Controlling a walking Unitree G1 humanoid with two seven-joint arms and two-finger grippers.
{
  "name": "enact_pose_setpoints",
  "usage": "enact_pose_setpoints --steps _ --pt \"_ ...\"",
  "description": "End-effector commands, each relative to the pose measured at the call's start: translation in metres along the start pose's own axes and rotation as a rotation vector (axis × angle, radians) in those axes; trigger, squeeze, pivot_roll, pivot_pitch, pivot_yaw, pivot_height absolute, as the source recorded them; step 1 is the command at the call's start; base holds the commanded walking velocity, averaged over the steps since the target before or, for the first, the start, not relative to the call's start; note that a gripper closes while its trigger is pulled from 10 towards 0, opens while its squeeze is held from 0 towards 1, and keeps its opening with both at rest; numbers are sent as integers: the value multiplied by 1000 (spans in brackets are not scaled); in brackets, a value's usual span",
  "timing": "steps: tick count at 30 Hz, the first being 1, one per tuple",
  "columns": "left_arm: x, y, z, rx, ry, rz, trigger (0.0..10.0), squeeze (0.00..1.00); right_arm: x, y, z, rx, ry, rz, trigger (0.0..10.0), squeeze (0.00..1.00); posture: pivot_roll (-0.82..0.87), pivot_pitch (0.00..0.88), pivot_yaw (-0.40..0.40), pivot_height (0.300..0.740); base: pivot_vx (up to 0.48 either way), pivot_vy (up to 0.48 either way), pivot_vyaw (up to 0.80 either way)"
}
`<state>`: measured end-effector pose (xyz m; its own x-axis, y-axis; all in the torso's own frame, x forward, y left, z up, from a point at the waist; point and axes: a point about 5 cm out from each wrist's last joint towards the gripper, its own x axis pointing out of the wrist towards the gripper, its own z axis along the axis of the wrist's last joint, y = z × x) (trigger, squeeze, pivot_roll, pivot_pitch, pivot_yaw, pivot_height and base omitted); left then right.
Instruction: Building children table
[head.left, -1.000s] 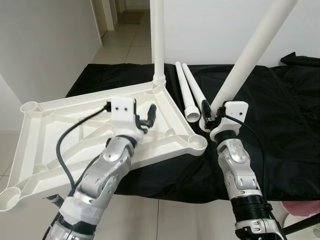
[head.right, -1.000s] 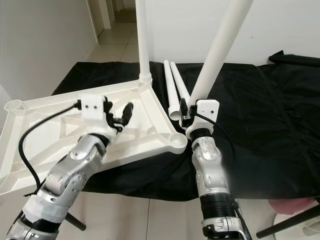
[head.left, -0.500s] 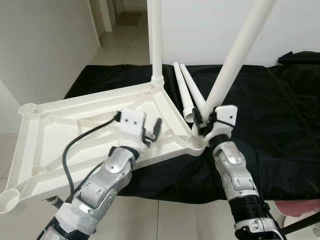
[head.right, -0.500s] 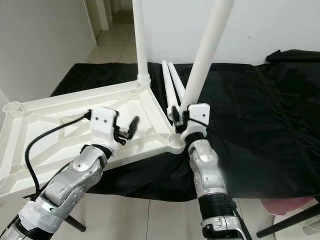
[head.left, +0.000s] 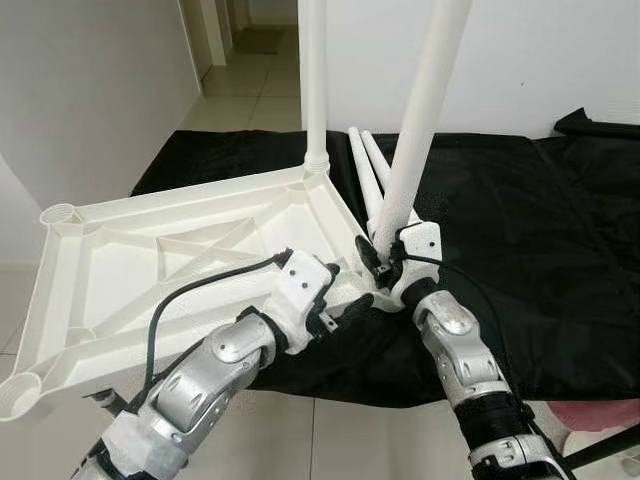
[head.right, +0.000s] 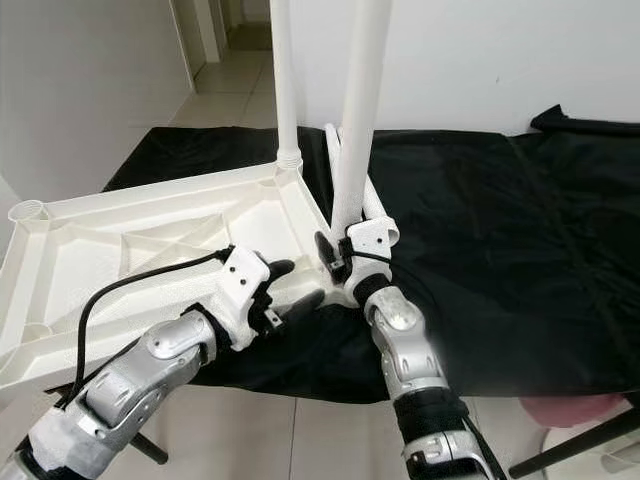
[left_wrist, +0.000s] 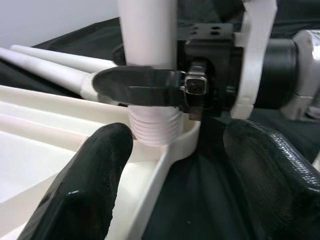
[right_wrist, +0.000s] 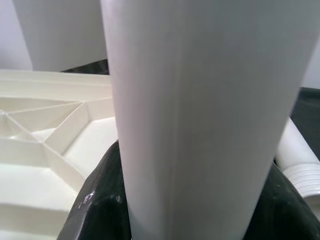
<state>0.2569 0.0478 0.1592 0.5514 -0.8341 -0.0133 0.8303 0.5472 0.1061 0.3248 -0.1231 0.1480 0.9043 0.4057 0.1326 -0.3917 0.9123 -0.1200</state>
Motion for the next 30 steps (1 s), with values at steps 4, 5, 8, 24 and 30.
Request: enact_pose_setpoints --steps 4,5,8,24,30 --pt "-3 1 0 14 -7 10 10000 0 -12 -6 -19 5 81 -4 10000 0 23 10 16 740 0 0 0" --pt "-3 1 0 14 -7 10 10000 0 -12 -6 -19 5 81 -4 10000 0 23 10 16 740 0 0 0" --pt "-5 0 -2 13 -3 -4 10000 0 -16 -21 -25 80 100 -89 10000 0 20 9 19 740 0 0 0" --pt "-7 -1 -1 18 2 -10 10000 0 -10 -4 -29 -61 97 61 10000 0 26 18 31 740 0 0 0" --pt "-9 1 -1 21 5 -2 10000 0 -18 -6 -38 -108 137 110 10000 0 33 25 34 740 0 0 0"
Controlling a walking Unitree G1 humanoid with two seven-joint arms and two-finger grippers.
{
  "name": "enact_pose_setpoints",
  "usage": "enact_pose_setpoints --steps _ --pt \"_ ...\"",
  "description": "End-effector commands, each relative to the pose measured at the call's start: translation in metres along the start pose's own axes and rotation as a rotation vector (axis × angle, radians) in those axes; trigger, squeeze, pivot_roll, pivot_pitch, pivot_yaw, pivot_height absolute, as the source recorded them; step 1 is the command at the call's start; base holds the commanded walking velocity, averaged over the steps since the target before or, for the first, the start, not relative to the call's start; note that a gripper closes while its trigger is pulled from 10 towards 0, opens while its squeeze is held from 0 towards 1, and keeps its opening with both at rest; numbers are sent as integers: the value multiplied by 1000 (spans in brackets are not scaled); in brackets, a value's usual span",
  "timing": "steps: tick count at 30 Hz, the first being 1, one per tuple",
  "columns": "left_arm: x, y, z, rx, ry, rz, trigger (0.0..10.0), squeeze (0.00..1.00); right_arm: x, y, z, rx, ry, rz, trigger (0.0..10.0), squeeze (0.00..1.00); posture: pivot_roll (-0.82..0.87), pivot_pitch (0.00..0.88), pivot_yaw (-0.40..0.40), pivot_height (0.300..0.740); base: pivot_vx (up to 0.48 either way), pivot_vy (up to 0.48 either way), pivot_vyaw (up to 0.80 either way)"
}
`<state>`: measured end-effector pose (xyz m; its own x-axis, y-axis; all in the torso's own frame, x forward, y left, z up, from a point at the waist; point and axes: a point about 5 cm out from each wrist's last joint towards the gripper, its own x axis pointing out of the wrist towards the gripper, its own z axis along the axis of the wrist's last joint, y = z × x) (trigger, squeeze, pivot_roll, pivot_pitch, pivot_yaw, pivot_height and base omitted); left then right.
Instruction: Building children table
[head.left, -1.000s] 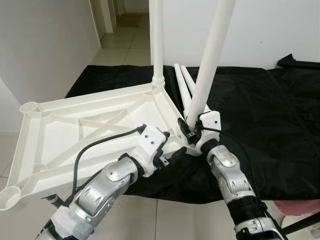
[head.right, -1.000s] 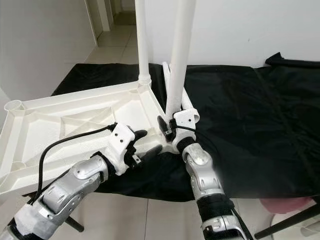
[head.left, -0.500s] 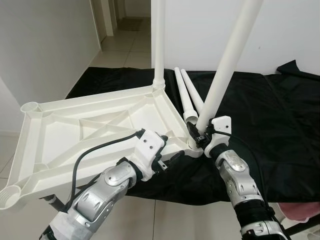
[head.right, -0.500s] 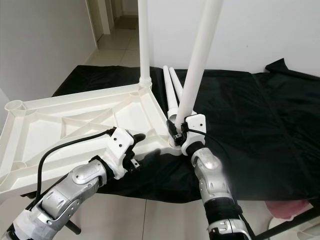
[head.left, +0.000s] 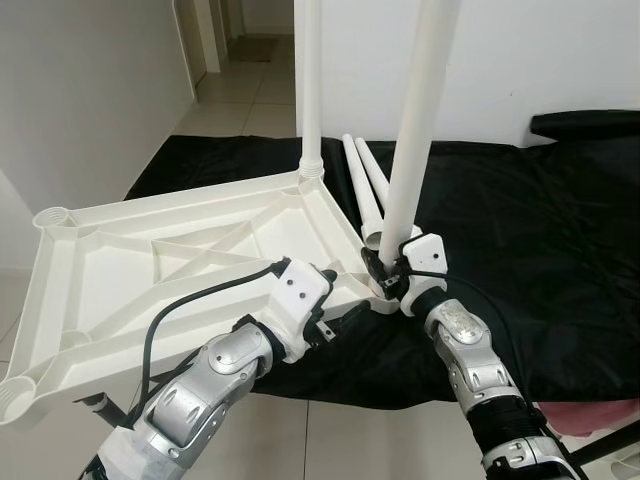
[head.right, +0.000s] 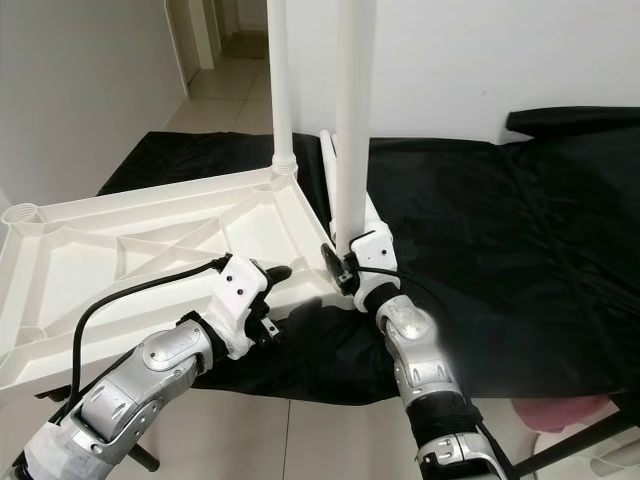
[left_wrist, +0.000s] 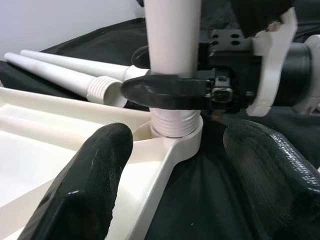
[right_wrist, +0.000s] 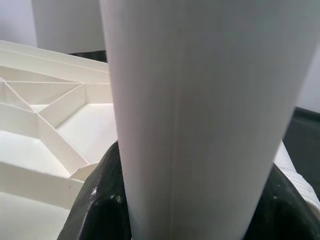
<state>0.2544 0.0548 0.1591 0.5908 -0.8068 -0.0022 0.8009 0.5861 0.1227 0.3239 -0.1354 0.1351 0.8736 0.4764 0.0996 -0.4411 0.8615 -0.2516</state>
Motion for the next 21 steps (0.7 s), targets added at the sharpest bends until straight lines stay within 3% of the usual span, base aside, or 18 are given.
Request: enact_pose_setpoints --steps 1,8,21 --pt "-2 -1 0 5 10 -51 10000 0 -10 7 -25 21 116 36 10000 0 33 25 34 740 0 0 0" --pt "-2 2 2 10 9 -44 10000 0 -17 3 -34 199 122 -5 10000 0 29 39 42 740 0 0 0" --pt "-3 3 1 14 15 -43 10000 0 -10 7 -39 323 161 -27 10000 0 34 43 47 740 0 0 0"
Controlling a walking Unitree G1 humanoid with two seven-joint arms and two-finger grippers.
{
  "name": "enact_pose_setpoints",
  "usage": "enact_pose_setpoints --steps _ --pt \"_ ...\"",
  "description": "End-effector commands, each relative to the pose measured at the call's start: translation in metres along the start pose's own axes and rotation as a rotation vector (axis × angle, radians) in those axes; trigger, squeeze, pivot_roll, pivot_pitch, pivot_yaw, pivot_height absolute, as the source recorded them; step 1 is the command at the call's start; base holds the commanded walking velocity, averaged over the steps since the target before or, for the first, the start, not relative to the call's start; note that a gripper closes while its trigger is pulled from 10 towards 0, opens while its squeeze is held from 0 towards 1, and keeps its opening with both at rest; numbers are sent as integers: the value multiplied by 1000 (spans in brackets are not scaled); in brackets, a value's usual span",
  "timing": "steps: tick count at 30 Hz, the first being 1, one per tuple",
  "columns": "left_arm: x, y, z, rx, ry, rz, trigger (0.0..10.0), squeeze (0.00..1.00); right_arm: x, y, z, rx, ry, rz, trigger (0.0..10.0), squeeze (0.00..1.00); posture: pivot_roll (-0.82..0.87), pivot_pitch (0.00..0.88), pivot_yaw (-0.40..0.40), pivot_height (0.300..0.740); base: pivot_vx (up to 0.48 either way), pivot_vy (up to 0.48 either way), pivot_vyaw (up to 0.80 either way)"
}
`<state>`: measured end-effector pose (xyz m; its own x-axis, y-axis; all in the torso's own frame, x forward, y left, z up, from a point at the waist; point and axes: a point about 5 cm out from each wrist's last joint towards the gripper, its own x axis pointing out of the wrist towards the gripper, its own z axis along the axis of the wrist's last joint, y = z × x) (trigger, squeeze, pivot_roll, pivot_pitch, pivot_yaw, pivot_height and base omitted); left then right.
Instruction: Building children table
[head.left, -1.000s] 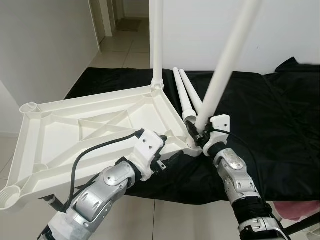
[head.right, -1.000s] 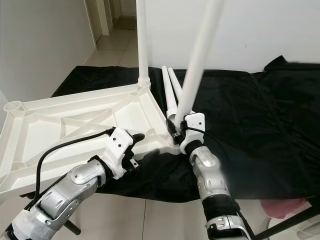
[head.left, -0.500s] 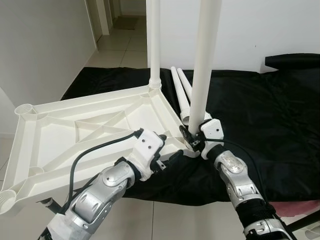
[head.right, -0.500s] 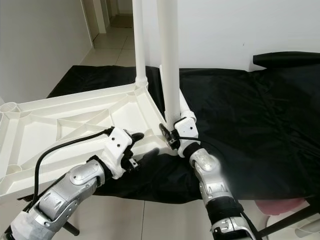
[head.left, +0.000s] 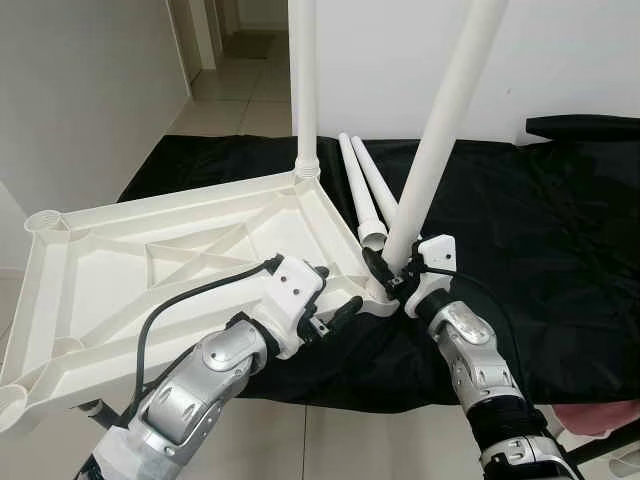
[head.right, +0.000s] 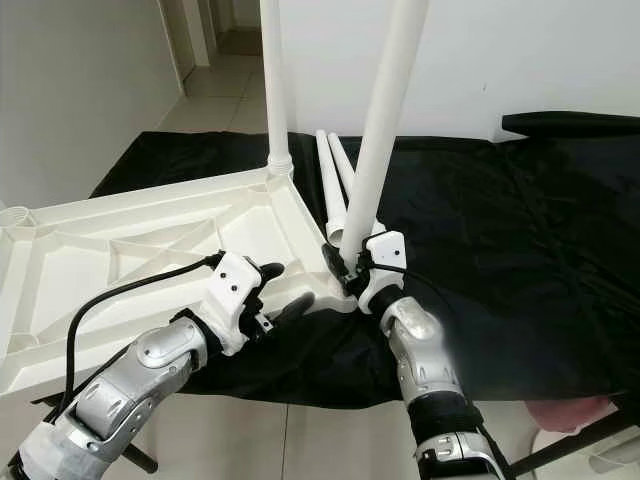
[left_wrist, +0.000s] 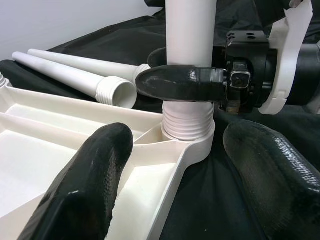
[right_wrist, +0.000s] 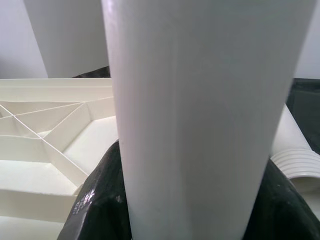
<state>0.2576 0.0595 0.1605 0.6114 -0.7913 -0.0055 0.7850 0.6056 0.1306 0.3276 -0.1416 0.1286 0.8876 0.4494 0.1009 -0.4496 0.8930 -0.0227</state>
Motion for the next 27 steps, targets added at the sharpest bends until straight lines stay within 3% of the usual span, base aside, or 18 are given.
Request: enact_pose_setpoints --steps 1,13,17,20,22,27 --pt "-1 -2 1 6 8 -68 10000 0 -10 4 -33 91 158 -15 10000 0 34 43 47 740 0 0 0" --pt "-2 -2 1 8 11 -66 10000 0 2 1 -28 176 225 -66 10000 0 38 46 47 740 0 0 0" --pt "-2 -2 1 7 10 -64 10000 0 3 2 -26 119 218 -64 10000 0 39 46 45 740 0 0 0" --pt "-3 -3 1 7 11 -61 10000 0 2 11 -25 103 188 -107 10000 0 40 47 39 740 0 0 0" --pt "-3 -3 0 4 12 -60 10000 0 5 24 -21 130 157 -200 10000 0 40 47 39 740 0 0 0" --pt "-3 -4 0 3 11 -60 10000 0 6 30 -19 152 148 -291 10000 0 38 41 30 740 0 0 0"
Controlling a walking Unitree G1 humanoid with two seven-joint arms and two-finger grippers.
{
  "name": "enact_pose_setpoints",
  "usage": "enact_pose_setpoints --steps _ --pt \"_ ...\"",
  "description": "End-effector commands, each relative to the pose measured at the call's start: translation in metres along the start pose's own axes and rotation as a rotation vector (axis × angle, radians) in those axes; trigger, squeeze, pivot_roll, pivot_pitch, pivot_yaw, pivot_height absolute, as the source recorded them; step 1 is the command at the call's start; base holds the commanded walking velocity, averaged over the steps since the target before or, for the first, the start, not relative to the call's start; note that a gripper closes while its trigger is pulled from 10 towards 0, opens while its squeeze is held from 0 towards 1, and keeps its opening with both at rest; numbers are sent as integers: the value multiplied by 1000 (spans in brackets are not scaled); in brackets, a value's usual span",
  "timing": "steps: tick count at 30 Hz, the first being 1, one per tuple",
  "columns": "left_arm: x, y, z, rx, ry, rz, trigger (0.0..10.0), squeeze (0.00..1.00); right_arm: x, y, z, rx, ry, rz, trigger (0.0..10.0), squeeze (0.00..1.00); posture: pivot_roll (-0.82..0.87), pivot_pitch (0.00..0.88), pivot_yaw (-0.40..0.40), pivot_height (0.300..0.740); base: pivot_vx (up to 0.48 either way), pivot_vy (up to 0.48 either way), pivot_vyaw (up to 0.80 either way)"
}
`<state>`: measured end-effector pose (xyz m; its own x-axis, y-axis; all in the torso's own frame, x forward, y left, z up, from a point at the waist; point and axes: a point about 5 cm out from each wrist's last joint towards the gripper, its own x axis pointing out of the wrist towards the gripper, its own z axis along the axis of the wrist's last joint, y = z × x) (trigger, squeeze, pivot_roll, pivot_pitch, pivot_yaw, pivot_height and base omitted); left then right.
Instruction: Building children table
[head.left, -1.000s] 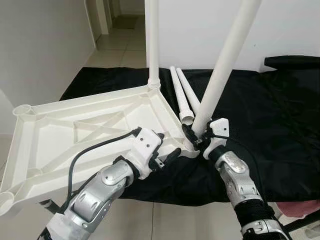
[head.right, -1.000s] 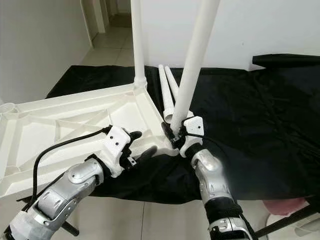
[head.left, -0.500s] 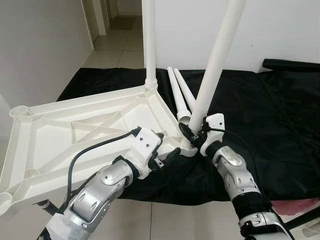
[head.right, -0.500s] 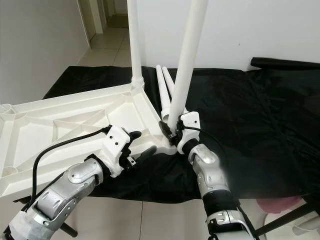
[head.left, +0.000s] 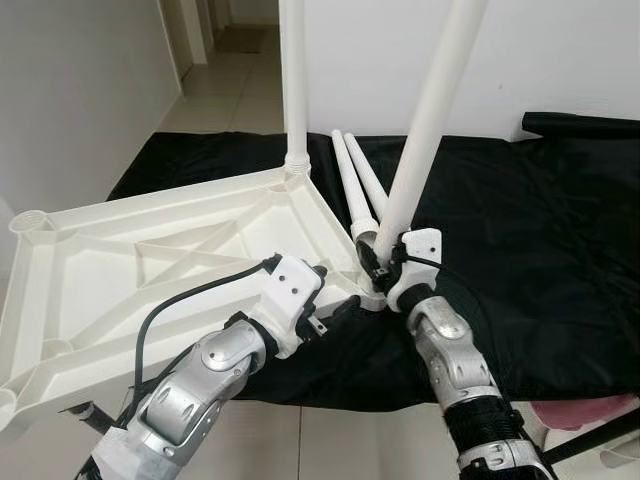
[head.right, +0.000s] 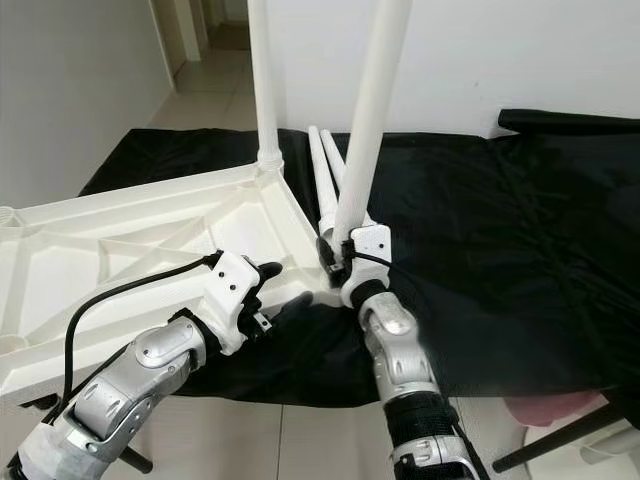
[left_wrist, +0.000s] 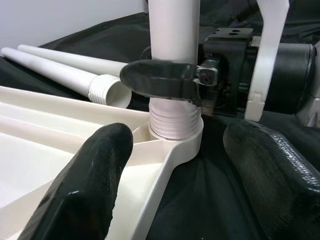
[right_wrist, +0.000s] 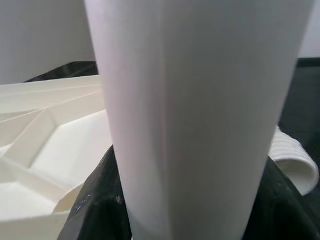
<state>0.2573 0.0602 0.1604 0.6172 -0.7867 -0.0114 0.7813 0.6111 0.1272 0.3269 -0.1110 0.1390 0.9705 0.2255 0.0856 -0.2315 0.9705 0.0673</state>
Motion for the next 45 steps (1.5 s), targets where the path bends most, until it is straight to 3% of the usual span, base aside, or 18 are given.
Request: enact_pose_setpoints --steps 1,3,5,7,11,19,20,24,32,33,45 --pt "-2 -4 0 6 4 -68 10000 0 -8 0 -27 68 137 -106 10000 0 38 41 30 740 0 0 0" --pt "-1 -5 0 6 3 -71 10000 0 -9 6 -23 90 115 -222 10000 0 40 33 18 740 0 0 0" --pt "-1 -5 0 6 3 -71 10000 0 -9 6 -23 90 115 -222 10000 0 40 33 18 740 0 0 0" --pt "0 -6 0 5 0 -73 10000 0 -11 19 -18 159 104 -323 10000 0 41 30 12 740 0 0 0" --pt "1 -8 -1 3 -2 -76 10000 0 -13 34 -16 144 101 -269 10000 0 37 20 10 740 0 0 0" --pt "1 -8 -1 8 0 -82 10000 0 -14 28 -10 115 58 -235 10000 0 37 9 9 740 0 0 0" --pt "1 -8 -1 9 0 -83 10000 0 -14 26 -7 119 22 -206 10000 1000 37 7 9 740 0 0 0" --pt "1 -9 -2 12 0 -87 10000 0 -14 18 2 115 -46 -144 10000 1000 36 1 7 740 0 0 0" --pt "2 -9 -2 18 0 -90 10000 0 -12 2 8 61 -66 -103 10000 996 35 0 7 740 0 0 0" --pt "3 -9 -2 21 -1 -91 10000 0 -11 -8 8 26 -57 -25 10000 0 34 0 7 740 0 0 0" --pt "3 -12 -2 35 8 -113 10000 0 -3 -26 0 -75 11 293 10000 0 32 0 15 740 0 0 0"
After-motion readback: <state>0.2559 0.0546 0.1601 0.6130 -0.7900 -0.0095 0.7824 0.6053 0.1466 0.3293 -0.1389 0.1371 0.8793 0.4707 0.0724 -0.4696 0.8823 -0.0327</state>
